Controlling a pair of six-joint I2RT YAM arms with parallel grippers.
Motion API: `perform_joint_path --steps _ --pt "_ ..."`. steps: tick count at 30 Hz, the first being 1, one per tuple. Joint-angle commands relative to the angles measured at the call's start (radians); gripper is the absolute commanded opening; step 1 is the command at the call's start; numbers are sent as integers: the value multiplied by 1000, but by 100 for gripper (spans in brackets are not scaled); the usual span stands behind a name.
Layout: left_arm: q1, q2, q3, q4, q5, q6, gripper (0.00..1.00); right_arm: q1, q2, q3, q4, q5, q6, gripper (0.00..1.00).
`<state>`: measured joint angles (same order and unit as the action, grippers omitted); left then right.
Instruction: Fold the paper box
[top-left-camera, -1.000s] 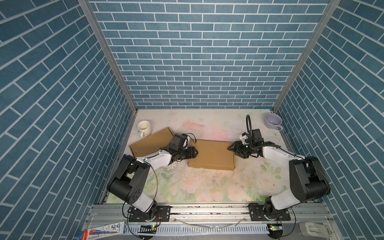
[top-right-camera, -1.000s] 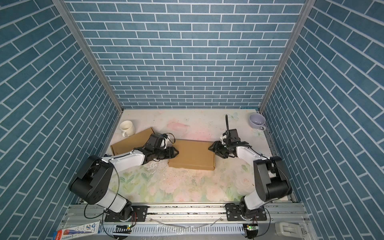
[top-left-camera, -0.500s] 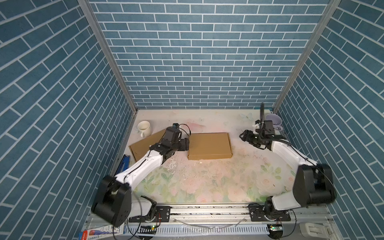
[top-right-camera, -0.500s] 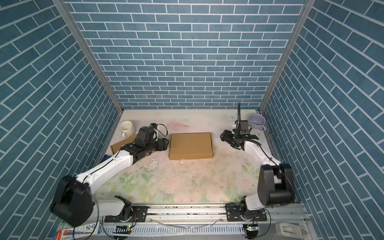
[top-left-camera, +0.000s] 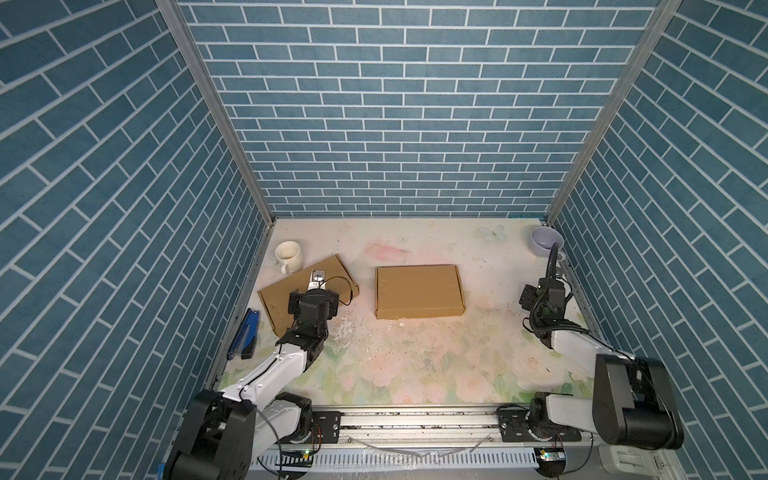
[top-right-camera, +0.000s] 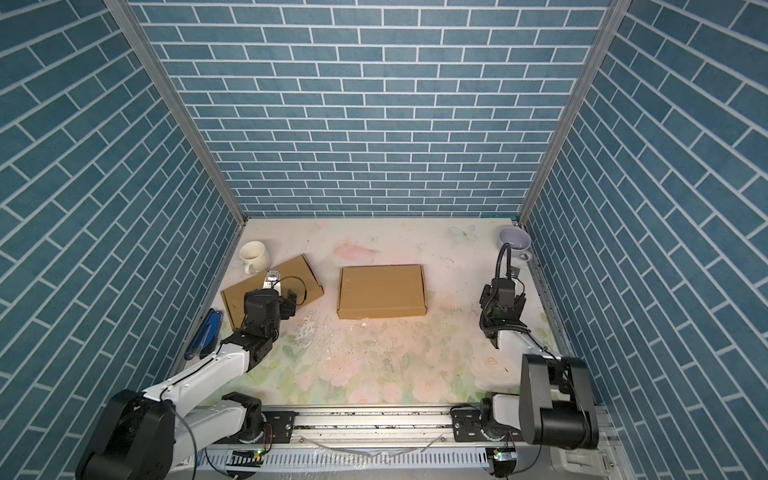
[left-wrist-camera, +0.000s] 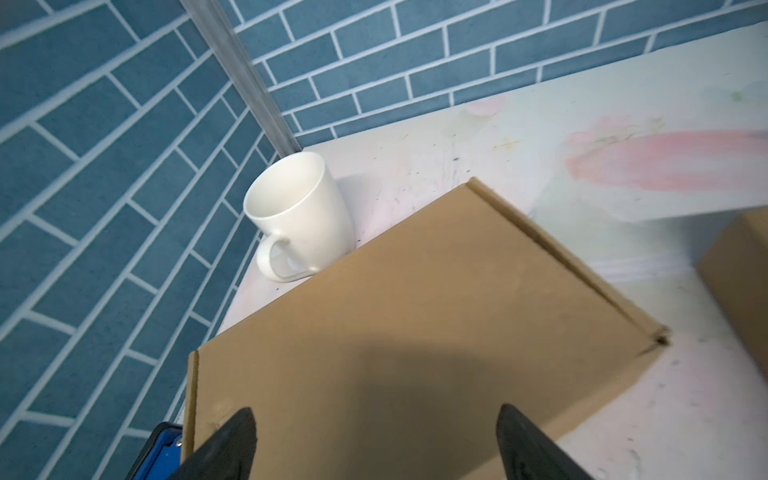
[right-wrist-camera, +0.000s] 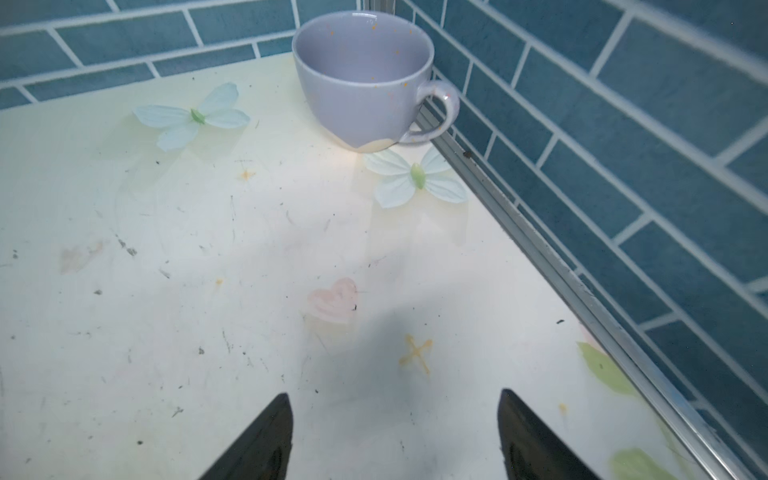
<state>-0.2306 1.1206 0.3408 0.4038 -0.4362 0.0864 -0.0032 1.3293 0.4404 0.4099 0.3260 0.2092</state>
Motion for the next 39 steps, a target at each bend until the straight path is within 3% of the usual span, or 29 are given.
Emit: perform_joint_path --steps 1,5,11,13,22,24,31,36,39 --pt "87 53 -53 297 161 15 92 -5 41 -24 247 -31 -79 77" --pt "183 204 -109 581 319 -19 92 -20 90 -70 392 -65 -92 77" --pt "221 424 -35 649 479 0 92 -27 140 -87 469 -173 -124 79" --pt "221 397 -8 550 478 0 92 -27 207 -106 576 -215 -142 79" --pt "221 409 5 541 325 -63 100 -29 202 -61 468 -177 -122 77" --pt "221 404 -9 559 313 -68 100 -29 204 -60 468 -180 -122 99" --pt "221 408 15 519 342 -55 99 -31 208 -60 474 -179 -123 99" --pt "208 410 -1 554 440 6 100 -31 207 -61 476 -180 -123 99" --pt "186 412 18 519 389 9 100 -31 207 -62 478 -180 -123 99"
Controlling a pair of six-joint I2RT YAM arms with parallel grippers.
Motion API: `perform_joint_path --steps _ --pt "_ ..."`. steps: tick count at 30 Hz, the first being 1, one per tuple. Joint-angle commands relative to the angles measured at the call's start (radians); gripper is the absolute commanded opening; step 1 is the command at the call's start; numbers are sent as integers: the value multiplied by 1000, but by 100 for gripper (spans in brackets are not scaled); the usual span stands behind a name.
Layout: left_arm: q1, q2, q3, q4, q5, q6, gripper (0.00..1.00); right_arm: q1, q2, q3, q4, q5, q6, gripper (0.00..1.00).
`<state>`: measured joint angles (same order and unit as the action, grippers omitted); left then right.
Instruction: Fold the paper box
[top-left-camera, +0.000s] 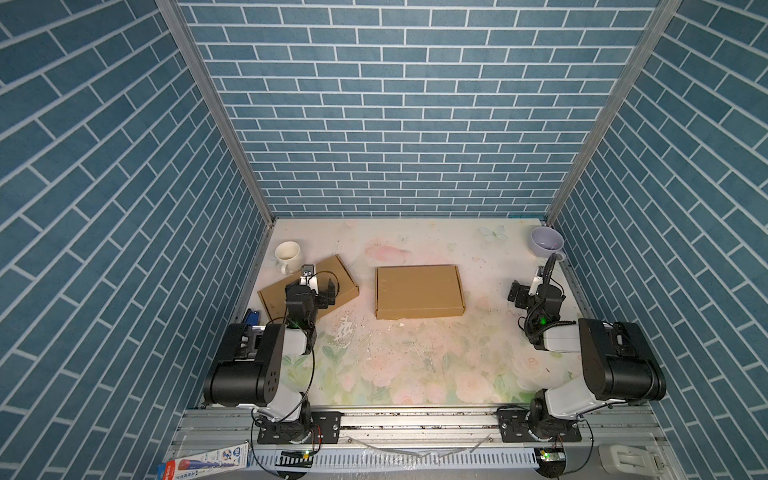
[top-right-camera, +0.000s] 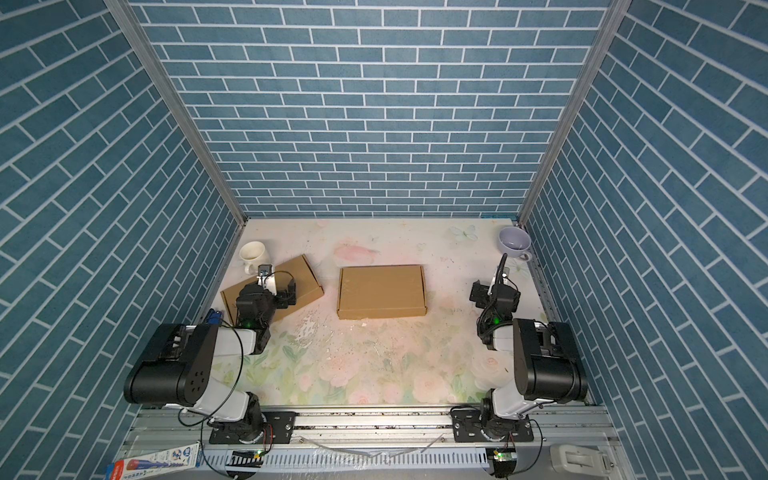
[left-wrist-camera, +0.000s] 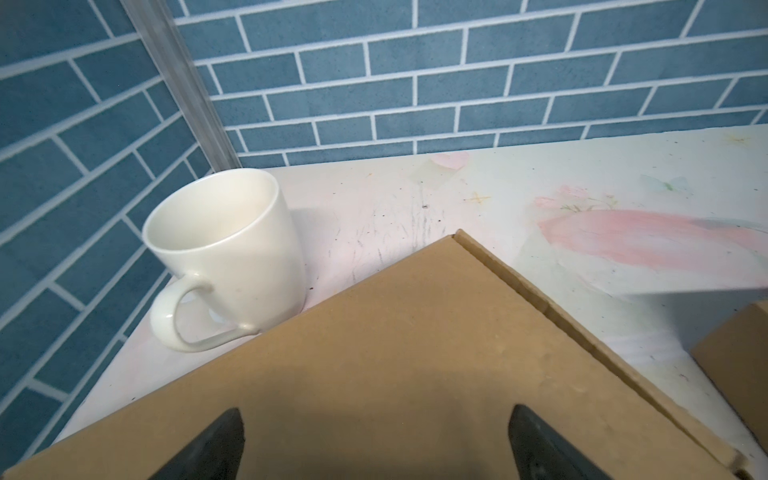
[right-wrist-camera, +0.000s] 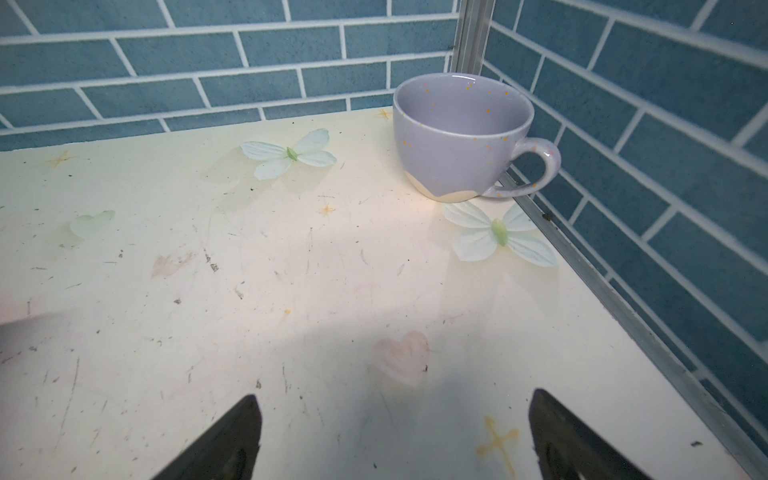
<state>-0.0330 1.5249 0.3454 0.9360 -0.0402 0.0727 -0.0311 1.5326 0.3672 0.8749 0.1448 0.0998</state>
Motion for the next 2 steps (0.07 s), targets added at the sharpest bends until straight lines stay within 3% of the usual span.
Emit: perform_joint_path --steps 1,2 --pt "-11 4 19 -30 -16 17 100 -4 4 12 13 1 -14 99" --pt "-10 6 20 -26 -14 18 100 -3 2 11 13 2 -15 99"
